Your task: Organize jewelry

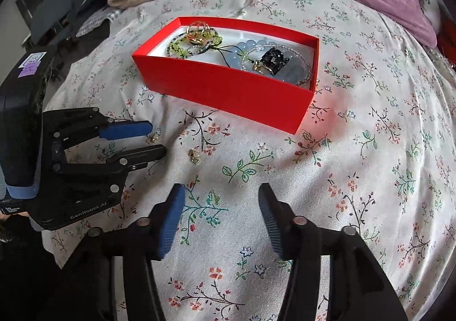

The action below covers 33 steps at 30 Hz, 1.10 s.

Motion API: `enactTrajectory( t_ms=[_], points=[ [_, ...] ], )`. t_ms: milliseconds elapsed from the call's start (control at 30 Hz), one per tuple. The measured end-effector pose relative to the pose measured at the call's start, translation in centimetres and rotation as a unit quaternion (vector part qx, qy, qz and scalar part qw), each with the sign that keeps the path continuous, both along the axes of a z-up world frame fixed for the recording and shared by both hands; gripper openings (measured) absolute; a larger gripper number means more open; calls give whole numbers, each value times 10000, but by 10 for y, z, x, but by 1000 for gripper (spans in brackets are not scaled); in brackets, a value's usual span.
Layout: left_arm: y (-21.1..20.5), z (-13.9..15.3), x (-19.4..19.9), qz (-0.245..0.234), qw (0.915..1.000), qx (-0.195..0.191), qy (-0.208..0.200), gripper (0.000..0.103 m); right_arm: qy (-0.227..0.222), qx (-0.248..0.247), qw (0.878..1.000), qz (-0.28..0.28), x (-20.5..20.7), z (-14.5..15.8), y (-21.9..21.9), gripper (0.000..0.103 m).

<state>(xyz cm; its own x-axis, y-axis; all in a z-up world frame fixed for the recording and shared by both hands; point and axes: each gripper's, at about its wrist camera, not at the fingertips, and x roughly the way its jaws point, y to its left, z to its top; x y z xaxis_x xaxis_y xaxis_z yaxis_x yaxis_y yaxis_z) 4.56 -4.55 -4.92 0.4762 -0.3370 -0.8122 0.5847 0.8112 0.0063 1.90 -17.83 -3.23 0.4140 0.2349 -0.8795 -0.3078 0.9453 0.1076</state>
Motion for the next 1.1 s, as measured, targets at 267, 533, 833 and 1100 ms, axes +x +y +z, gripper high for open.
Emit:
enactTrajectory(
  t_ms=[267,533,833,1100],
  points=[
    [-9,-3,-12,45,9995,134,-283,7,-2,-117,9998,-141,2,-2,-4,62],
    [-9,1,-15,49,9991,214,-351,2,-17,-208,9997,-157,0,-3,-7,63],
    [4,15,-13,281,9993,115,-230,2,-101,-232,9996,-115,1,-3,-4,63],
    [17,20,-9,537,9985,111,-39,2,-25,-332,9994,131,8,-14,21,63]
  ],
)
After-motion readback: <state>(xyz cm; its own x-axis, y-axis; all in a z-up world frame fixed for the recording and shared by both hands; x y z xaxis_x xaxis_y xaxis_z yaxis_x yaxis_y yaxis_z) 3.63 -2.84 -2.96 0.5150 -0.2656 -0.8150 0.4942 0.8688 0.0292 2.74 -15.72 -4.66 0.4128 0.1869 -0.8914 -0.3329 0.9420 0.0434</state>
